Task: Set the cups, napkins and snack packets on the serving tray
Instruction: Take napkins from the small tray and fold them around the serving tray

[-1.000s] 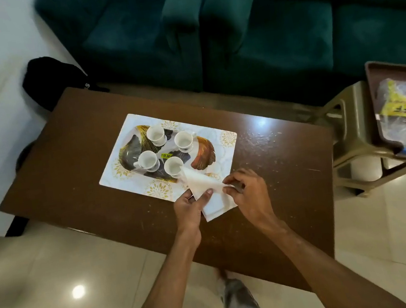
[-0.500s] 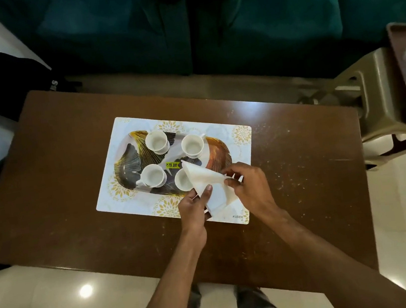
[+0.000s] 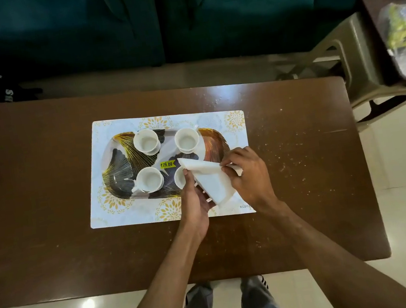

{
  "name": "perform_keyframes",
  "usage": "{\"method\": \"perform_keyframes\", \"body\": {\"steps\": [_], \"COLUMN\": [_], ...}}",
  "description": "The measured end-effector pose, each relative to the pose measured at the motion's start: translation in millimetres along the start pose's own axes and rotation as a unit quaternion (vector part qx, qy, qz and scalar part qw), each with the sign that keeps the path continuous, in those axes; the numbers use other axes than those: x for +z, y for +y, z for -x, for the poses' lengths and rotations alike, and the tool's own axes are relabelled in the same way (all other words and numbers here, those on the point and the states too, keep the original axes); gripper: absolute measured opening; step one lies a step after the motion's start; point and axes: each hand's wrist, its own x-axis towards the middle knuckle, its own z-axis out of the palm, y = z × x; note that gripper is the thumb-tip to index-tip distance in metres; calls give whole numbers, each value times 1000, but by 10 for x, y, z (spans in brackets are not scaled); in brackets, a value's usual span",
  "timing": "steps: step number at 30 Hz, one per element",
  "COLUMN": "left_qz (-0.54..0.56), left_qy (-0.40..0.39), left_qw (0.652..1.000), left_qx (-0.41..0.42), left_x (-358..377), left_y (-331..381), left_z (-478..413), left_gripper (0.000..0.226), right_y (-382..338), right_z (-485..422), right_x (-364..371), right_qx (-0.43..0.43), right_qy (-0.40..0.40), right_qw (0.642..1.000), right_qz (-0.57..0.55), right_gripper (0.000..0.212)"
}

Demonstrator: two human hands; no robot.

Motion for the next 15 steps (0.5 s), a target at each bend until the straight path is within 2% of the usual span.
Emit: {"method": "perform_keyframes", "body": {"steps": [6,9,15], "left_qz": [-28,-36,-80], "left_qy": [-22,-20,-41], "left_qw": [999,998,993], "left_qx": [25,43,80], "left_x": [29,85,215], "left_y": [21,15,-4], "left_z": [-43,-44,4], "left_gripper": [27,19,20], "right_y": [55,101,109], "right_z": [-3,-11,7], "right_x": [-41,-50,-99], "right_qx": [37,16,10], "right_qy": [10,6,-10], "right_qw": [999,1000,996], "right_qz": [-34,-18,-85], "right_gripper": [29,37,31]}}
